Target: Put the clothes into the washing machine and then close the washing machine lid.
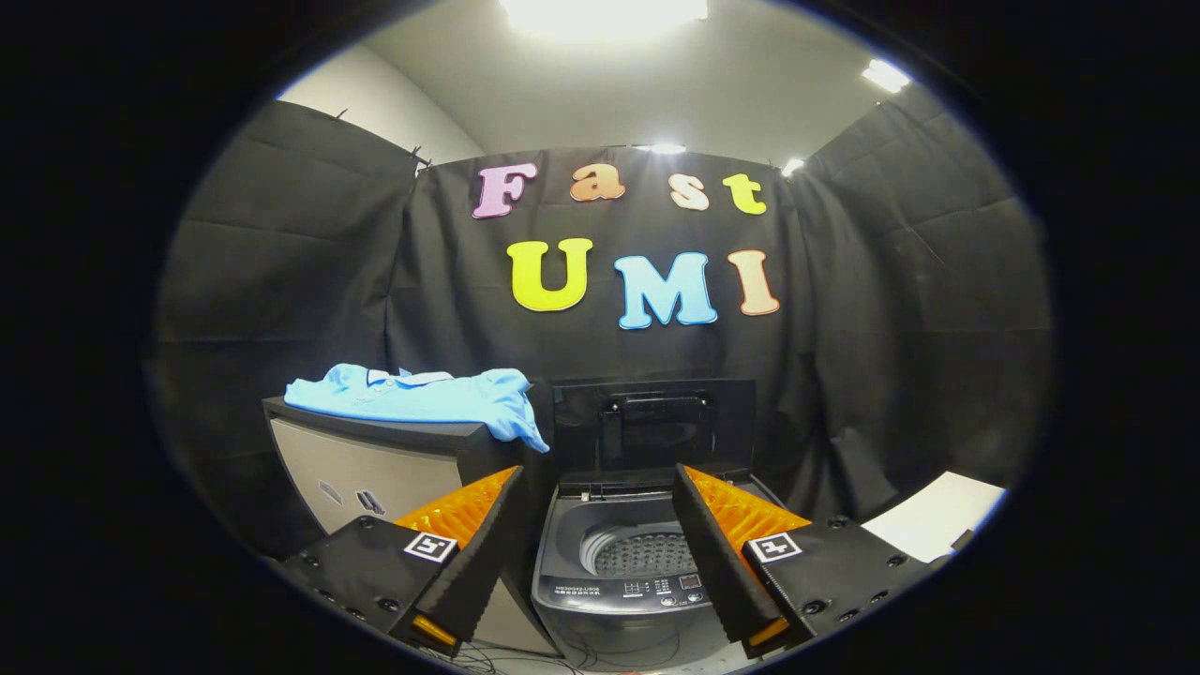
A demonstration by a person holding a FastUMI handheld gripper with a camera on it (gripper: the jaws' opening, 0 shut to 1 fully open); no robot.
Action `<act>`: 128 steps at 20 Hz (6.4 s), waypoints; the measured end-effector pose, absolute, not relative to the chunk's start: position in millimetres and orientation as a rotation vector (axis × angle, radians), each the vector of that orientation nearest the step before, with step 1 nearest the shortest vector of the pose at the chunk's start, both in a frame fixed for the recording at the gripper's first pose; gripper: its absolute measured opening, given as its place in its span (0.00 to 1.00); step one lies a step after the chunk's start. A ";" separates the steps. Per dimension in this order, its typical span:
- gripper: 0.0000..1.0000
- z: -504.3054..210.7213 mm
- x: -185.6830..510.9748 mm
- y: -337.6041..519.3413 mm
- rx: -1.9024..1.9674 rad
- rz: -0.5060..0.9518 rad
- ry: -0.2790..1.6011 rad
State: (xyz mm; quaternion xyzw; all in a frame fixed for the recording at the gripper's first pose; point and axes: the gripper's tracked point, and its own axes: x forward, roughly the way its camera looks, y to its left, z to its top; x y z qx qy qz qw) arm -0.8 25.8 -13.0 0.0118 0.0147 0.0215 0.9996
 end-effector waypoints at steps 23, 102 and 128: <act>0.97 19.5 36.4 46.3 0.041 0.092 0.012; 0.01 21.4 210.5 339.5 -0.037 0.607 0.476; 0.01 87.5 214.9 179.7 0.011 0.408 0.275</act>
